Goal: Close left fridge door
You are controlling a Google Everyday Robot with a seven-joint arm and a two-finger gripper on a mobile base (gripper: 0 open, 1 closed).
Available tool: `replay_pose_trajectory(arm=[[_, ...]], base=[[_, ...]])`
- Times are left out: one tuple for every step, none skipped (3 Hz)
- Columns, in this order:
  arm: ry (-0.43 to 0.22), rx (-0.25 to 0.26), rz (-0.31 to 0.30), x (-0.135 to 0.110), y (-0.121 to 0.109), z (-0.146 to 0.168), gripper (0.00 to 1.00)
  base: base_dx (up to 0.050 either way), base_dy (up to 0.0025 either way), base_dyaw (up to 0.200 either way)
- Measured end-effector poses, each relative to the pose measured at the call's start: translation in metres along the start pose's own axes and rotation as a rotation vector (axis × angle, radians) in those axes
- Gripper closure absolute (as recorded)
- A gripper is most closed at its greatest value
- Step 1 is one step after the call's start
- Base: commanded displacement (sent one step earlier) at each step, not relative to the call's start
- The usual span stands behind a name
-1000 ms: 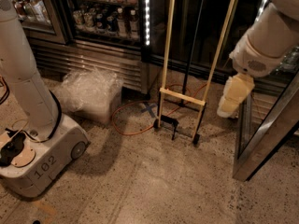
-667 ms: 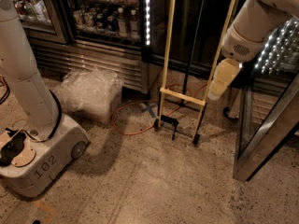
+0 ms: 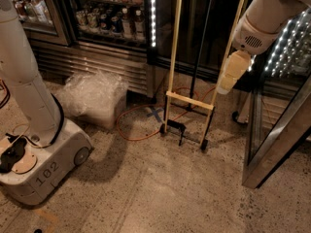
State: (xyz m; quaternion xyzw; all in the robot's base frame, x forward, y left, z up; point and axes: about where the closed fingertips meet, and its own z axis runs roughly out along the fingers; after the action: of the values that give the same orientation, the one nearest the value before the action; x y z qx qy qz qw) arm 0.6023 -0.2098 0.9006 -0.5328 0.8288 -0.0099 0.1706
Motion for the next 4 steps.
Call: replay_pose_trajectory(arm=[[0.029,-0.035,0.021,0.0066,-0.0053,0.0201,0.0],[0.029,-0.035,0.021,0.0065,-0.0053,0.0203,0.0],[0.029,-0.035,0.021,0.0065,-0.0053,0.0203,0.0],[0.029,-0.035,0.021,0.0065,-0.0053,0.0203,0.0]], base=[[0.0,0.0,0.0],[0.0,-0.00016,-0.198],[0.046,-0.00002,0.0],[0.046,0.00001,0.0]])
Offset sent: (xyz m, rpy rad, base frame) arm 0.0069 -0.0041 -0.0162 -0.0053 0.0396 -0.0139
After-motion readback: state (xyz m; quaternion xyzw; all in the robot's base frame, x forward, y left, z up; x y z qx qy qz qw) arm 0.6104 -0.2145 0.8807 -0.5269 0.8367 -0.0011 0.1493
